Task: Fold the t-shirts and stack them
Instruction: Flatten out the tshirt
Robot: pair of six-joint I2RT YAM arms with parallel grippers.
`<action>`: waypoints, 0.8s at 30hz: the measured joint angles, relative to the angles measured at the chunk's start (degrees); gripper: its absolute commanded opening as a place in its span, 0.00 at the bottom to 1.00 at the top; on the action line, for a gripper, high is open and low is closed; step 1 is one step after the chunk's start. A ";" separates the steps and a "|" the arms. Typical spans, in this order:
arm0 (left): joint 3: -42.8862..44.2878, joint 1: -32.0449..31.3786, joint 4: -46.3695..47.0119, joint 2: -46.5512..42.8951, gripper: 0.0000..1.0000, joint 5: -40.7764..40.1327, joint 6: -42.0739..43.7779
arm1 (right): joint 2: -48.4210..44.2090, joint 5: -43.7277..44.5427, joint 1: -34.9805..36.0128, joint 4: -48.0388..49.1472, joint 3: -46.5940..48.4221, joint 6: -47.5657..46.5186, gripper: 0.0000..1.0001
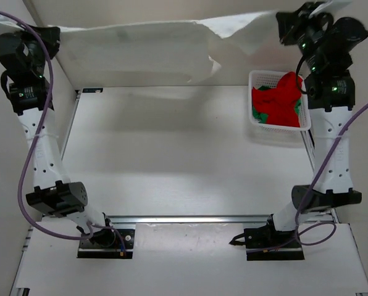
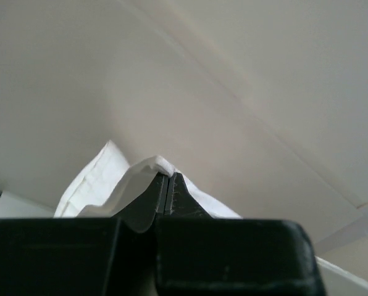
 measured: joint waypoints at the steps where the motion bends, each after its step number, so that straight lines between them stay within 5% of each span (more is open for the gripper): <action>1: -3.41 -0.44 -0.68 -2.08 0.00 -0.79 0.63 | -2.38 2.01 0.50 -1.55 -4.63 -0.76 0.00; 4: -15.19 -3.21 -0.94 -8.11 0.00 -6.49 4.13 | -11.67 9.09 4.09 -1.40 -28.76 -3.02 0.01; 9: -49.81 -12.17 0.42 -25.97 0.00 -18.38 11.52 | -21.31 17.86 10.19 -3.19 -65.96 -1.46 0.00; 13: -72.24 -10.03 -2.32 -38.10 0.00 -20.46 13.60 | -29.49 17.70 11.93 -6.25 -88.76 3.26 0.00; 19: -87.67 -4.63 -6.54 -44.63 0.00 -17.81 14.53 | -44.41 14.51 11.69 -11.74 -101.81 11.43 0.00; 24: -88.65 -5.53 -10.23 -45.90 0.00 -17.31 16.22 | -57.72 11.98 12.83 -17.62 -103.91 17.20 0.00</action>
